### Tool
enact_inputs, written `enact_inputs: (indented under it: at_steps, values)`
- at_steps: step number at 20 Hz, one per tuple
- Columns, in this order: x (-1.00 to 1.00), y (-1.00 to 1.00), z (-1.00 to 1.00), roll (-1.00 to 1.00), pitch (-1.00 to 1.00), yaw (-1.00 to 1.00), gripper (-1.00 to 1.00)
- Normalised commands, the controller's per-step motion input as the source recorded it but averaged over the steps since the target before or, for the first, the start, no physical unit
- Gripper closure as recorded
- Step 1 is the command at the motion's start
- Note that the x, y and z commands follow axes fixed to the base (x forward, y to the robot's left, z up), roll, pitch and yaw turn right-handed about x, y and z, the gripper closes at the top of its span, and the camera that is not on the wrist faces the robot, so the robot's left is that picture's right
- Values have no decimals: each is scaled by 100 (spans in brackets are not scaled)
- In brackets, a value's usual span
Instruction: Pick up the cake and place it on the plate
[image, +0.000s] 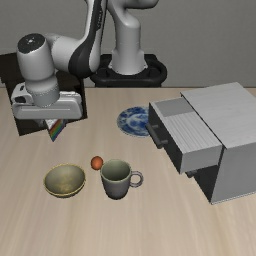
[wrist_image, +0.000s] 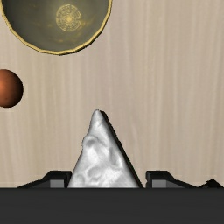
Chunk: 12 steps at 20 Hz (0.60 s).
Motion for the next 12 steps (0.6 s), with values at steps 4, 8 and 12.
enact_inputs:
  at_steps: [4, 8, 12]
  values:
    - [0, 0, 100, 0, 0, 0, 100]
    - [0, 75, 25, 0, 0, 0, 100]
    - [0, 100, 0, 0, 0, 0, 100]
